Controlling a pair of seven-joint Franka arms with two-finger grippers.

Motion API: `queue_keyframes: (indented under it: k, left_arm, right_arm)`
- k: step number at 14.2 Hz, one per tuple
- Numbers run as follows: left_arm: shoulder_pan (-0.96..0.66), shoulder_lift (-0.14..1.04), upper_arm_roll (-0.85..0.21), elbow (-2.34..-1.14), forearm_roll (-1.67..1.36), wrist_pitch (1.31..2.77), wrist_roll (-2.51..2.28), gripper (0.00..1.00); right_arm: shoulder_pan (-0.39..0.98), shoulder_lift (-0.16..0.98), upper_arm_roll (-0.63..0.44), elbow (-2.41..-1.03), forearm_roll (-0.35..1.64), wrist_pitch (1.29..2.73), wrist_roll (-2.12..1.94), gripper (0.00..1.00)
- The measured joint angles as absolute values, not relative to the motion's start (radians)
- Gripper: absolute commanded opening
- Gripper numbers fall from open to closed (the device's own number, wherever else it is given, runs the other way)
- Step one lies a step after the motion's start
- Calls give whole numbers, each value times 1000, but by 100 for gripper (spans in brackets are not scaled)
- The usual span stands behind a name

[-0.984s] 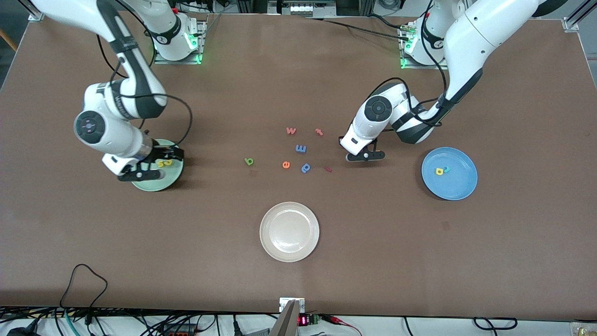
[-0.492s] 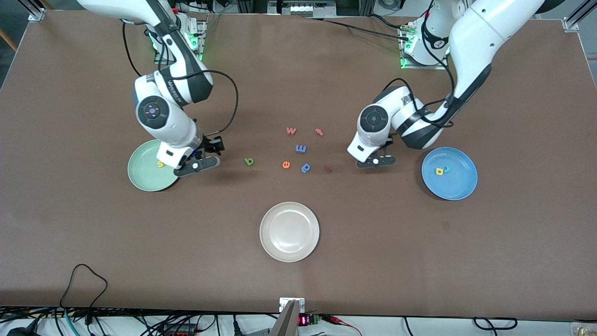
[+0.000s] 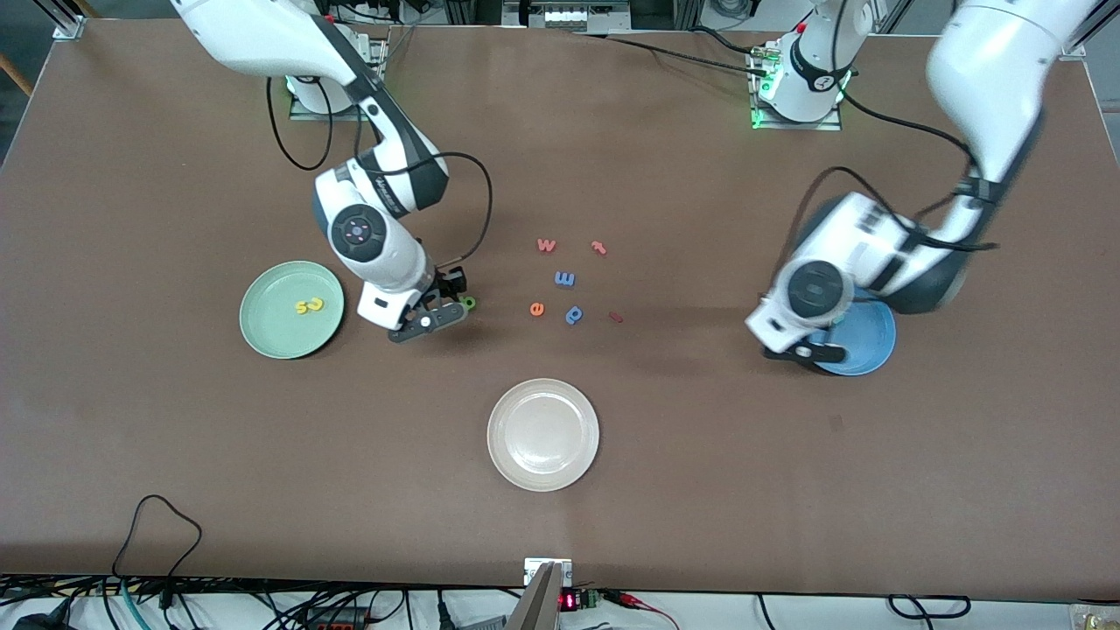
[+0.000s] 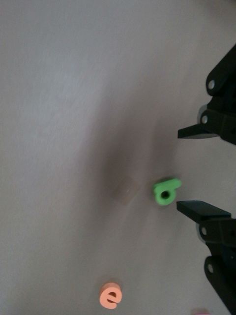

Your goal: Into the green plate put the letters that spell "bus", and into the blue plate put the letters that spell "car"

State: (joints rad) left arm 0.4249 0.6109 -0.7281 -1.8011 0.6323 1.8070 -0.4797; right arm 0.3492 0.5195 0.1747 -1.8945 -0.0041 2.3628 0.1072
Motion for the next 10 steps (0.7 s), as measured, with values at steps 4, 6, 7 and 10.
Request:
queue_keyframes:
  k: [4, 6, 7, 10]
  left_arm:
    - [511, 688, -722, -1806, 663, 1896, -437, 100]
    - [511, 699, -724, -1806, 664, 1900, -437, 100]
    - [511, 697, -729, -1803, 664, 1896, -437, 100]
    - [511, 670, -784, -1763, 664, 1799, -440, 100]
  right_arm:
    - [394, 572, 158, -1891, -20, 2425, 110, 60]
    - [405, 586, 155, -1890, -23, 2434, 110, 60]
    - [409, 590, 154, -1890, -24, 2435, 110, 60]
    - [422, 599, 152, -1890, -32, 2436, 110, 60]
